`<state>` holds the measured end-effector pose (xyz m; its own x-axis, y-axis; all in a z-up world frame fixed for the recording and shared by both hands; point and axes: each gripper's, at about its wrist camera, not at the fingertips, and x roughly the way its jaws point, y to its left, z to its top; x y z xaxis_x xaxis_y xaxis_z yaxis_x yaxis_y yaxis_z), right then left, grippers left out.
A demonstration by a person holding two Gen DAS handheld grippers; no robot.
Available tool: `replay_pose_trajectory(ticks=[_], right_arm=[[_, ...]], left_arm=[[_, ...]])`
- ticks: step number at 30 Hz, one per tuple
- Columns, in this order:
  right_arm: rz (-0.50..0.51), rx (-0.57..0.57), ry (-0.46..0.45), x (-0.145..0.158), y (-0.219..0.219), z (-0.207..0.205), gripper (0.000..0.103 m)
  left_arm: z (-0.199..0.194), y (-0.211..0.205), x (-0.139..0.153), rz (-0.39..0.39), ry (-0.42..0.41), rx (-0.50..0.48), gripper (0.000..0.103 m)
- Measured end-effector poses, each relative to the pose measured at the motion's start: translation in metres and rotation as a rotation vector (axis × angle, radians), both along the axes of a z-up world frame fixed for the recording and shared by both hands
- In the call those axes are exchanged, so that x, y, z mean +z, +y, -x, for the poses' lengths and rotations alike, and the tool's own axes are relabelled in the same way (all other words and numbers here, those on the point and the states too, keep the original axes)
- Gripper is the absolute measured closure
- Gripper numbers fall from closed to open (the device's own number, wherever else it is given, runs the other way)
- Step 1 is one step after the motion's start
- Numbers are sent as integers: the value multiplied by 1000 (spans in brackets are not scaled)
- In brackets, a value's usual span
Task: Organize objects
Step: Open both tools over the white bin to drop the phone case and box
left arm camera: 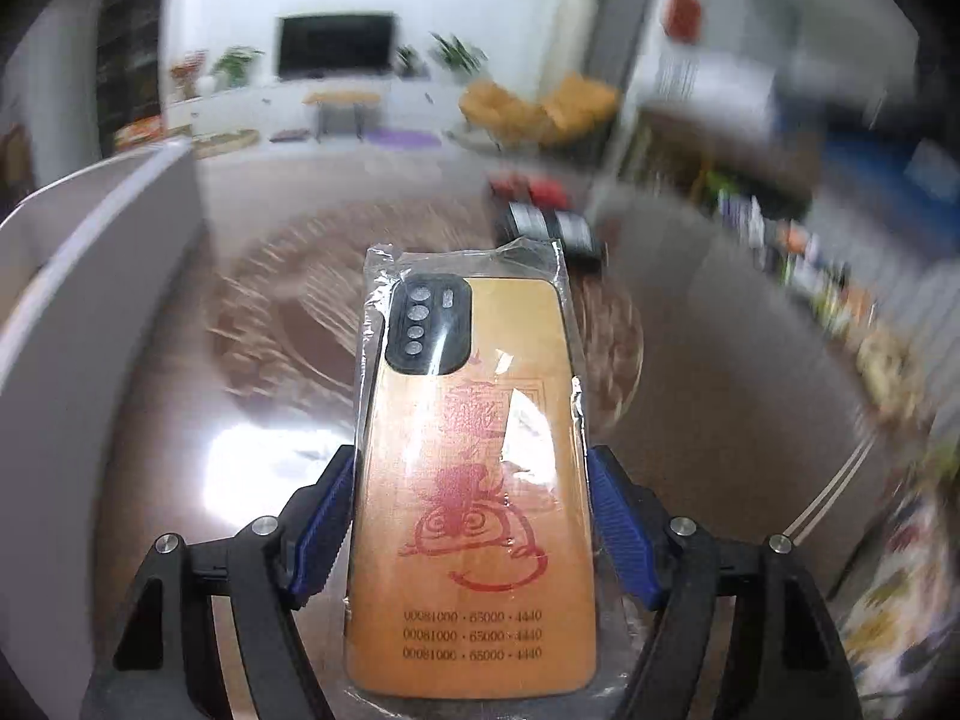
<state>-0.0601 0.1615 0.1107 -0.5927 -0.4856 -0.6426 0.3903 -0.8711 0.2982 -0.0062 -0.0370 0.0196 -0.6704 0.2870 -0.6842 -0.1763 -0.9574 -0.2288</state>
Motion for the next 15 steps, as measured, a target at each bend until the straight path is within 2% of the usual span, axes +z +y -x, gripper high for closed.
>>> replay_pose_trajectory(ticks=[3,7,10,13,14,15], right_arm=[[63,91,-3,11,-47,8,59],[161,246,-36,20,-134,17,59],[191,369,-91,12,-213,21,59],[168,453,-169,-11,-287,24,57],[161,463,-201,-20,-305,25,44],[160,463,-229,-29,-316,24,22]], left_arm=[[-24,-61,45,-74,84,106,29],[-49,-155,82,-73,137,289,29],[-53,-218,79,19,91,438,29],[-44,-268,55,123,-58,544,27],[-40,-284,43,166,-122,571,27],[-39,-291,38,193,-158,584,27]])
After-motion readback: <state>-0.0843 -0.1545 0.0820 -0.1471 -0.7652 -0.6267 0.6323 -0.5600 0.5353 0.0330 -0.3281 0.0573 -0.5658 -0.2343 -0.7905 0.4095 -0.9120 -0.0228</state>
